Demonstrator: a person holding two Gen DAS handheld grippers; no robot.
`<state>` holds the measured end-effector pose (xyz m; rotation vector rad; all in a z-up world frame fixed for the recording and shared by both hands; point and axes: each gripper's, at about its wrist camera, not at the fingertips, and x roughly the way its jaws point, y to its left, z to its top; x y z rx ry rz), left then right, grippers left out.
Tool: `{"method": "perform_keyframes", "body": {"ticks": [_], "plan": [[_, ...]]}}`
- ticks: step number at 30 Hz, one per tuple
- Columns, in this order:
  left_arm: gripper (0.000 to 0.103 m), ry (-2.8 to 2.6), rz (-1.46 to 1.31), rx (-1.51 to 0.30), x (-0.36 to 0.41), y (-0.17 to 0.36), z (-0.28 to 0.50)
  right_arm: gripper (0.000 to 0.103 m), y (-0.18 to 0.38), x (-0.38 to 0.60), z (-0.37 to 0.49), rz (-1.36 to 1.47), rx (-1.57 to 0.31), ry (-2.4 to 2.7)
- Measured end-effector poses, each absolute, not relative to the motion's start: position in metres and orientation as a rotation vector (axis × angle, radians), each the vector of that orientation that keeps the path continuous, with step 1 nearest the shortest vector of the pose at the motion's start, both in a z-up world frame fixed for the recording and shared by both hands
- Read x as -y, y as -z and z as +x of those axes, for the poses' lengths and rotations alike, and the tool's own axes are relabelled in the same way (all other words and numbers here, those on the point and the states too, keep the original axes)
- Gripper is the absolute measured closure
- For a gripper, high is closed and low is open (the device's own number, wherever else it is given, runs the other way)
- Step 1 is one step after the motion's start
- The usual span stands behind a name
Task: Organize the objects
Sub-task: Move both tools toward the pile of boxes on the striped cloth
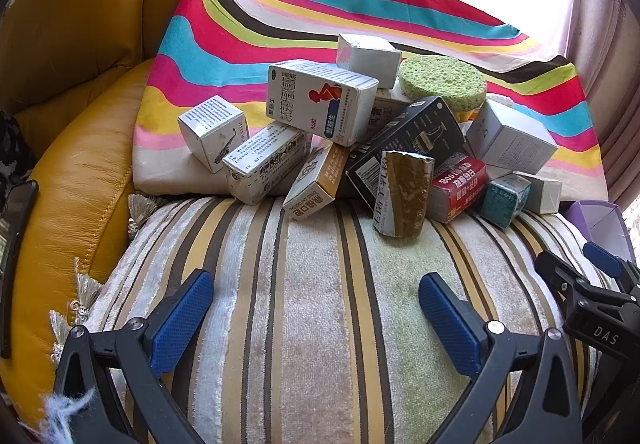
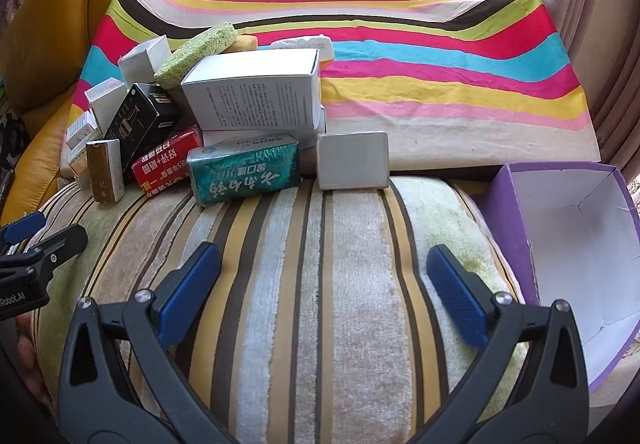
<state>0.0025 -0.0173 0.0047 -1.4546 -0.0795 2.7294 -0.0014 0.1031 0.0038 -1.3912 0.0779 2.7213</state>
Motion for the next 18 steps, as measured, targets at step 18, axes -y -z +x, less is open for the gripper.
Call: {"method": "perform_keyframes", "body": {"ticks": [18], "plan": [[0.000,-2.661,-1.308,0.349,0.058,-0.011,0.016,0.000,-0.001,-0.104,-0.011,-1.443,-0.073,-2.701]]}}
